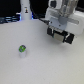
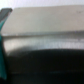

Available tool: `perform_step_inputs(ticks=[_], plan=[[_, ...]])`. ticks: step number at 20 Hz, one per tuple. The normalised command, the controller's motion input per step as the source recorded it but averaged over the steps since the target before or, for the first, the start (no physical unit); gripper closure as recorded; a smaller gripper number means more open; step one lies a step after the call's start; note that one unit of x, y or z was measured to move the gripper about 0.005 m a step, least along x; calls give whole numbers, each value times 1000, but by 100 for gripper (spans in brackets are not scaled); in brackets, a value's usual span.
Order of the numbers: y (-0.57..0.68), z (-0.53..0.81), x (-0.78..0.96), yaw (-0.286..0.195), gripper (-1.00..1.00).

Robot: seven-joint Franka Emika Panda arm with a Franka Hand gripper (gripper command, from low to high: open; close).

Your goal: Open the kcup holder, insert the kcup into the holder, and close the kcup holder

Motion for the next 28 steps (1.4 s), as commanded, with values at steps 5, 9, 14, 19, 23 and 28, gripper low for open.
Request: perform_step_inputs(ticks=[5, 9, 14, 19, 23, 28], plan=[[-363, 135, 867, -76, 100], [-328, 88, 719, -68, -100], [-118, 179, 279, -57, -100], [-188, 385, 224, -127, -100], [-400, 439, 164, -214, -100], [-521, 369, 68, -233, -100]])
